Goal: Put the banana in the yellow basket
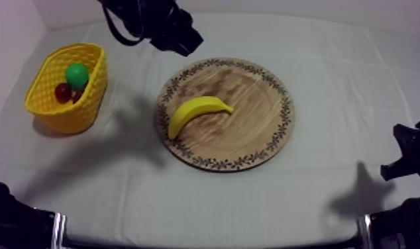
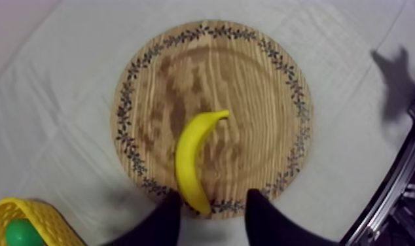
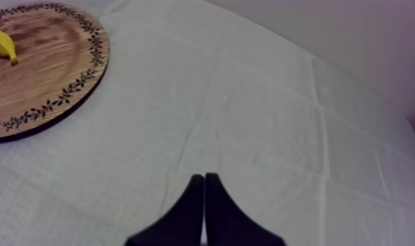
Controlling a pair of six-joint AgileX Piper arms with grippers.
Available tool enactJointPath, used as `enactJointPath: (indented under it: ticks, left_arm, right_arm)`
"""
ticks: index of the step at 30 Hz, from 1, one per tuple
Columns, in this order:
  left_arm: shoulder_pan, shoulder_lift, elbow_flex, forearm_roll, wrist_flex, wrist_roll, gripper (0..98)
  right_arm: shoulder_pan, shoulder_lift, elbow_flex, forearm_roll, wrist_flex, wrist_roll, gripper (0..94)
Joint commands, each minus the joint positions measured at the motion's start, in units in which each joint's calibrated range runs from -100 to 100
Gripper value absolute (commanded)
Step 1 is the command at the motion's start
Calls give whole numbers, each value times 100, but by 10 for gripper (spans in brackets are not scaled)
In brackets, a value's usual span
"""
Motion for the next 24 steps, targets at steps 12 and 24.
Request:
enactJointPath:
  ticks: [12, 24]
  left_arm:
    - [-36, 368, -267, 18, 258, -393, 861]
    - [-43, 1606, 75, 183, -118, -509, 892]
  right_arm:
    - [0, 0, 1, 1, 0, 1, 3]
    - [0, 0, 1, 1, 0, 1, 3]
